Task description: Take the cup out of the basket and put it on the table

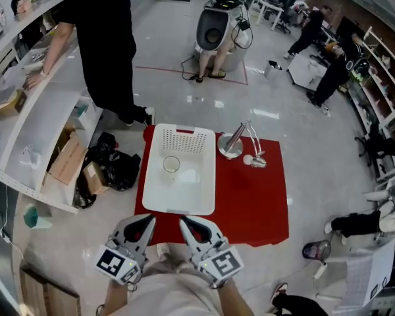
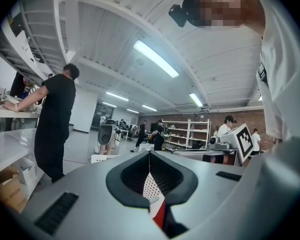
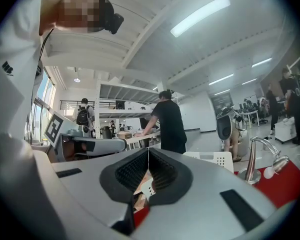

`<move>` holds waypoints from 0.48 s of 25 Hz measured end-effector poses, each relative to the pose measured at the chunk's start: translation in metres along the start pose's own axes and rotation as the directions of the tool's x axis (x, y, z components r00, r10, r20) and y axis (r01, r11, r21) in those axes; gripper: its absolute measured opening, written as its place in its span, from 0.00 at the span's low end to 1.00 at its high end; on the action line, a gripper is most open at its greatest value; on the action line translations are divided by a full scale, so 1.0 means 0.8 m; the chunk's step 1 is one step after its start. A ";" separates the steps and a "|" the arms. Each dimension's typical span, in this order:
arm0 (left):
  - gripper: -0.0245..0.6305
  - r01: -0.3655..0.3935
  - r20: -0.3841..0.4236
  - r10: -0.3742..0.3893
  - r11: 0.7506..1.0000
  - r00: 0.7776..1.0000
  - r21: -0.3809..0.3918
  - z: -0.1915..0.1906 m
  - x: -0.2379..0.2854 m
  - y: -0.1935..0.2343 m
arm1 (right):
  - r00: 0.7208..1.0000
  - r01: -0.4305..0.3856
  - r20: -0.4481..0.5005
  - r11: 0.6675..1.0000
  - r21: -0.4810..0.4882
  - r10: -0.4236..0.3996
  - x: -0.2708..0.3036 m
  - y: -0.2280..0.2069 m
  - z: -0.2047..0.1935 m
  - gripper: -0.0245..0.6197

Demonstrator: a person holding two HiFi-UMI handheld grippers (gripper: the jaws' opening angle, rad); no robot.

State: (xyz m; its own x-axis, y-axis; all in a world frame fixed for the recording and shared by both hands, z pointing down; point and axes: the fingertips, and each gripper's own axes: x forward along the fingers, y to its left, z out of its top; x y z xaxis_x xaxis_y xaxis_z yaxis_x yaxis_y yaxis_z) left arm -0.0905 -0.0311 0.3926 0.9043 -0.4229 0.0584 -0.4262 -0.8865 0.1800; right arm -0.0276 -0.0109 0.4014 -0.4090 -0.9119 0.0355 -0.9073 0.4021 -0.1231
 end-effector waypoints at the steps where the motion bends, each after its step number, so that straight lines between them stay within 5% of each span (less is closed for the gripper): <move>1: 0.05 0.006 0.001 -0.006 1.000 1.000 -0.001 0.002 0.003 0.006 | 1.000 0.004 -0.001 1.000 -0.002 -0.004 0.007 -0.001 0.001 0.05; 12: 0.05 0.048 0.011 -0.048 0.999 0.999 -0.017 0.015 0.029 0.051 | 0.999 0.046 -0.020 0.999 -0.017 -0.046 0.053 -0.022 0.002 0.05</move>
State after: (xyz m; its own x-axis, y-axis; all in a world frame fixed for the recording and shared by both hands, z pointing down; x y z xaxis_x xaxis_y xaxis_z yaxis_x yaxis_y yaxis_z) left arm -0.0873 -0.0793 0.3896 0.9232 -0.3823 0.0386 -0.3821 -0.9024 0.1990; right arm -0.0292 -0.0569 0.4036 -0.3683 -0.9277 0.0609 -0.9267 0.3611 -0.1041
